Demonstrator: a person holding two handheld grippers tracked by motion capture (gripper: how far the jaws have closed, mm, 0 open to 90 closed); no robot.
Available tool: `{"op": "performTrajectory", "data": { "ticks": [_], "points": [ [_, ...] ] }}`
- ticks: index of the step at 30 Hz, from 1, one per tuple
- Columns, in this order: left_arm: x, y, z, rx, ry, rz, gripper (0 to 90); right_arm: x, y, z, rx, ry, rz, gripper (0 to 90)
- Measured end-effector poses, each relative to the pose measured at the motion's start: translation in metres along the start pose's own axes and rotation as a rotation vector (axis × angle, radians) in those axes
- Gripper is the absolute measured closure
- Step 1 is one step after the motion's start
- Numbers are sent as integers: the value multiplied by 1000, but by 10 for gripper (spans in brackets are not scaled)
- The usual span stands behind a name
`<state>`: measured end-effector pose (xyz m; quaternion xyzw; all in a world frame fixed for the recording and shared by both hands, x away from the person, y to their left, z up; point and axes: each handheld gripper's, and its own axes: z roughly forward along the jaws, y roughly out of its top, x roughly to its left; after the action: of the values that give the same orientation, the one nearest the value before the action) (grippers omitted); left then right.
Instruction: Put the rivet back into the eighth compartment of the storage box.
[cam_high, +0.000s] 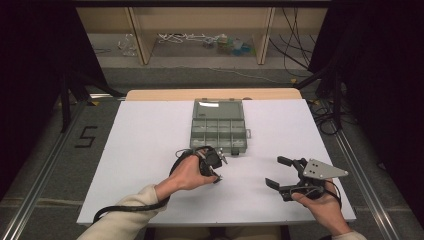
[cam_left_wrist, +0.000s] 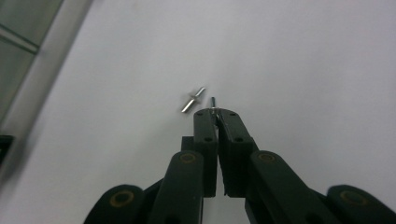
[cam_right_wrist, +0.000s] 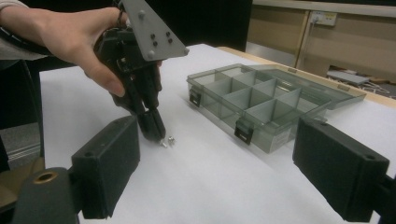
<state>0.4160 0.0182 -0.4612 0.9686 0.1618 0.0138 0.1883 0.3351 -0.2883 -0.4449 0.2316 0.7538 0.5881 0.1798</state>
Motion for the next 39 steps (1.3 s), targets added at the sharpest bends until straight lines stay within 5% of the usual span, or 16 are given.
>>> {"op": "performTrajectory", "data": {
  "ticks": [3,4,6,10,12,39],
  "points": [
    [0,-1,0,-5,-5,-8,862,0,1,-1,20,-3,-1,160],
    [-1,-1,2,-36,-7,-46,862,0,1,-2,20,-5,-2,160],
    [1,-1,0,-9,-7,-19,863,0,1,-2,21,-4,-2,159],
    [1,0,-1,-11,-15,-27,864,0,0,0,-2,-2,-5,160],
    [-1,0,-2,-50,-19,-66,864,0,1,-2,20,-4,-3,160],
    [9,8,-26,-182,-7,-95,864,0,0,0,5,-3,-2,159]
  ]
}}
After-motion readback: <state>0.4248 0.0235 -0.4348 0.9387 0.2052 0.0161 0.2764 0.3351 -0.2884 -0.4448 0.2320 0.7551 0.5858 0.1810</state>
